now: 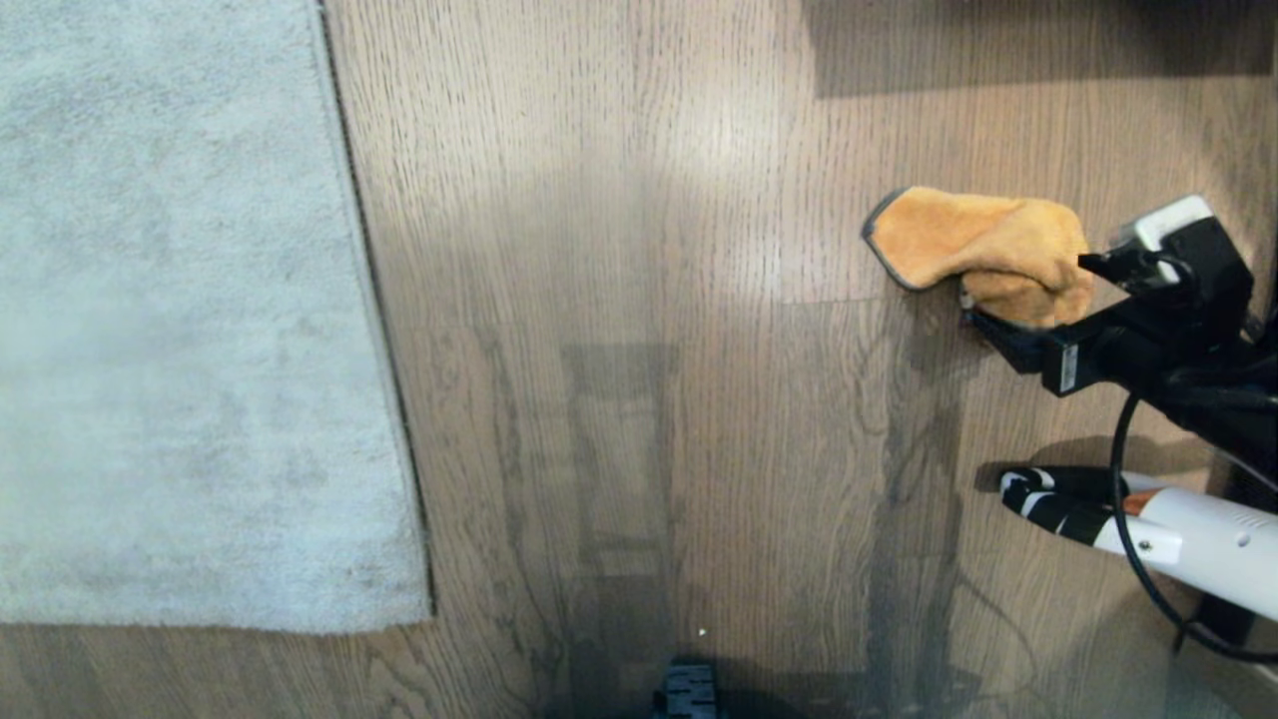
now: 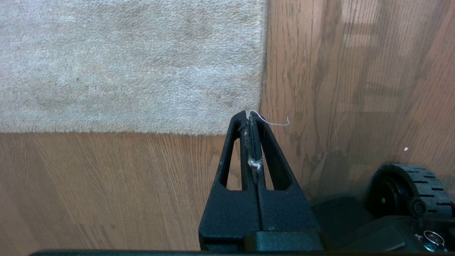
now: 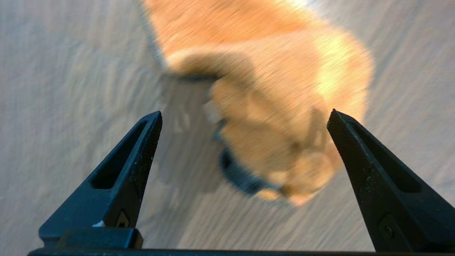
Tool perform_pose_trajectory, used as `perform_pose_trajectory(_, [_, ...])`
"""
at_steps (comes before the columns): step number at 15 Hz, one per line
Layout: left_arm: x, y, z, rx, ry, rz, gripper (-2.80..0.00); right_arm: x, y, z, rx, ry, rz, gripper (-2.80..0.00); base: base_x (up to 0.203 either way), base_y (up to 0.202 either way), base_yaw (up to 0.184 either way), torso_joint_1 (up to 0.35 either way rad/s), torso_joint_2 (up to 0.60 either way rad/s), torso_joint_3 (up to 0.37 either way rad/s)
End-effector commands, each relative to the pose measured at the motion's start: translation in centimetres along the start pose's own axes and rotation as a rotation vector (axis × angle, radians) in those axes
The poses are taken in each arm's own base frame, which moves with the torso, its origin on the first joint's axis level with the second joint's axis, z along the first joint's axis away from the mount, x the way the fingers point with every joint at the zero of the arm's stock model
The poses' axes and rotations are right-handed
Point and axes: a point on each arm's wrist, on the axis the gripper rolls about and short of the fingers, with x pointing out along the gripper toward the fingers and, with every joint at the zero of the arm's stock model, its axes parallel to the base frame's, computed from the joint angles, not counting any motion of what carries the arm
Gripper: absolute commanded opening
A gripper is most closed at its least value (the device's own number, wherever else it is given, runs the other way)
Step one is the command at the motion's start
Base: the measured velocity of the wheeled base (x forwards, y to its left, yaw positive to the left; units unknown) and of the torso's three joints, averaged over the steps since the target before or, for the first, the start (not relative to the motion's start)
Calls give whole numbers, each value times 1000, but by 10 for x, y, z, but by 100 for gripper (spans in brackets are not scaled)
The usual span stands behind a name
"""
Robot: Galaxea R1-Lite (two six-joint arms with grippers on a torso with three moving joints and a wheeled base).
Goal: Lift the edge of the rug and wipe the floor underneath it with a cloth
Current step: Pick up the rag
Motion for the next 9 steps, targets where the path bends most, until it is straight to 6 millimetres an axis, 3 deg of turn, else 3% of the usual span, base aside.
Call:
perform_pose_trajectory(1, [0, 0, 0, -1, 0, 0, -280, 4, -11, 4, -22, -17, -42, 0, 0, 0, 0, 0, 0, 0])
perform_pose_trajectory(9, [0, 0, 0, -2, 0, 0, -280, 23, -12, -26, -22, 71, -45, 0, 0, 0, 0, 0, 0, 0])
